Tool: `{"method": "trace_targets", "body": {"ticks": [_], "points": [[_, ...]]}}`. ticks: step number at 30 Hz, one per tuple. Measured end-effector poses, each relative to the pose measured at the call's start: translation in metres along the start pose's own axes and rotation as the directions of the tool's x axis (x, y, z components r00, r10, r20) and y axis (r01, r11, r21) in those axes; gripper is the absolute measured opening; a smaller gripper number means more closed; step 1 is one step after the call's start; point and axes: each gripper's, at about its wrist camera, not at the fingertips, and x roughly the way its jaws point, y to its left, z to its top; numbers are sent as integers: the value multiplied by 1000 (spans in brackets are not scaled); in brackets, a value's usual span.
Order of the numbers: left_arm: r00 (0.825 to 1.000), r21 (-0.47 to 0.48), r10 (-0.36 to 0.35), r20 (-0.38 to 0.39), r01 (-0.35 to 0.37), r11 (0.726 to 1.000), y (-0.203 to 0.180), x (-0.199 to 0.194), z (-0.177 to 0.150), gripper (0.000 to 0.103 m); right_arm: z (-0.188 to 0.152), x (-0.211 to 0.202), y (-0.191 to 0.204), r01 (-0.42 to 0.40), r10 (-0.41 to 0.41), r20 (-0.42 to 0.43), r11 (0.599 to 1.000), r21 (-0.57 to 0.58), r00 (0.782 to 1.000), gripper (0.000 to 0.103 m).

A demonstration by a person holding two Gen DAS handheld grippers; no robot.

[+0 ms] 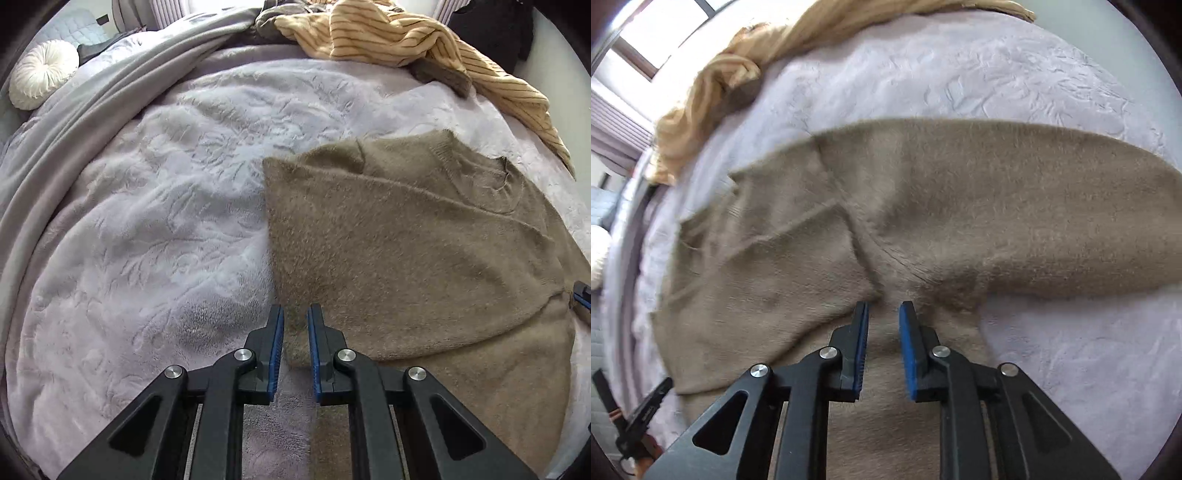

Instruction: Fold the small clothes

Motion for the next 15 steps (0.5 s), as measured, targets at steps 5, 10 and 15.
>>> {"method": "trace_targets", "body": {"ticks": [5,10,15], "points": [[999,43,23,-47,-21,999,-19,25,2,14,16,7,31,-88,88,-12,992,-87,996,21],[999,34,22,-49,-20,999,-15,39,-13,15,11,44,16,-49,44,-81,997,-64,996,12],[996,34,49,-69,-47,998,-17,24,-14,16,5,25,-6,-47,48,-90,999,21,995,23]]}}
